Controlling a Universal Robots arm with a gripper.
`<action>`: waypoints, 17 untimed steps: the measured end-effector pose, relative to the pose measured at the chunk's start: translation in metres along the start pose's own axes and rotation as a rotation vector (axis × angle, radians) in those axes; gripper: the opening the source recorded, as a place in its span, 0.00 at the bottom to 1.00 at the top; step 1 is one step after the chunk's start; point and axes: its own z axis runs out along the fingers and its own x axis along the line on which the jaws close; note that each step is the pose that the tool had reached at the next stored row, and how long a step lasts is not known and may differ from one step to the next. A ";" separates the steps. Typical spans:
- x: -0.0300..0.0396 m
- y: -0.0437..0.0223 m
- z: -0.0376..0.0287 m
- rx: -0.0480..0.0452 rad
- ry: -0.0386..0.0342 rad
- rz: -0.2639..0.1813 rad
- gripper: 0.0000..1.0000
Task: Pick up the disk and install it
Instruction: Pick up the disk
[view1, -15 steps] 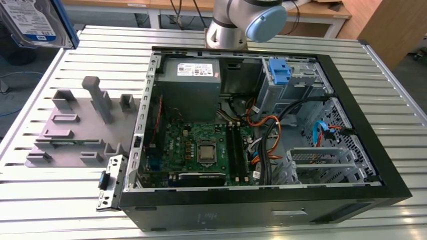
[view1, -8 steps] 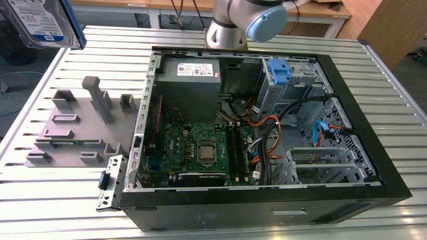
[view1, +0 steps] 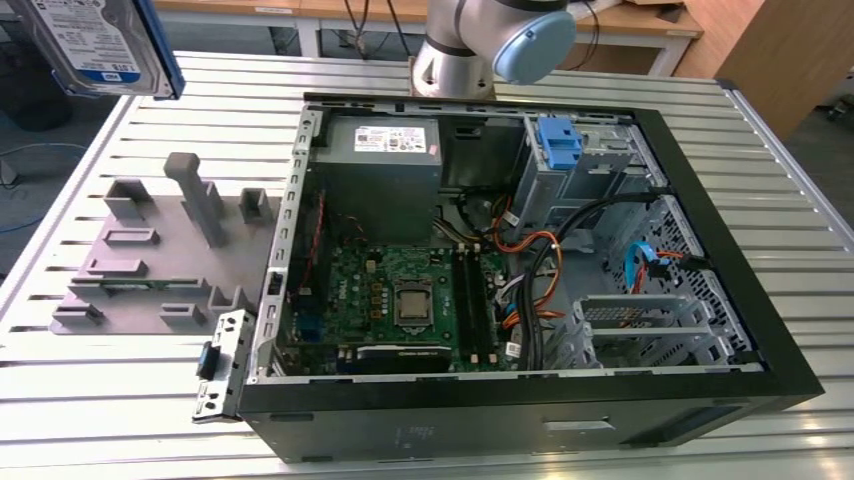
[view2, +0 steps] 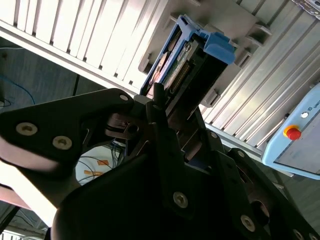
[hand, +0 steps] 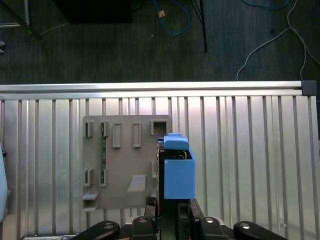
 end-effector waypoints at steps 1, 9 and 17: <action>0.0000 -0.0001 0.0000 0.0000 0.0000 0.000 0.35; 0.0000 -0.0014 -0.0001 -0.0002 0.0000 0.000 0.35; -0.0001 -0.0024 -0.0006 -0.0001 0.0000 0.000 0.35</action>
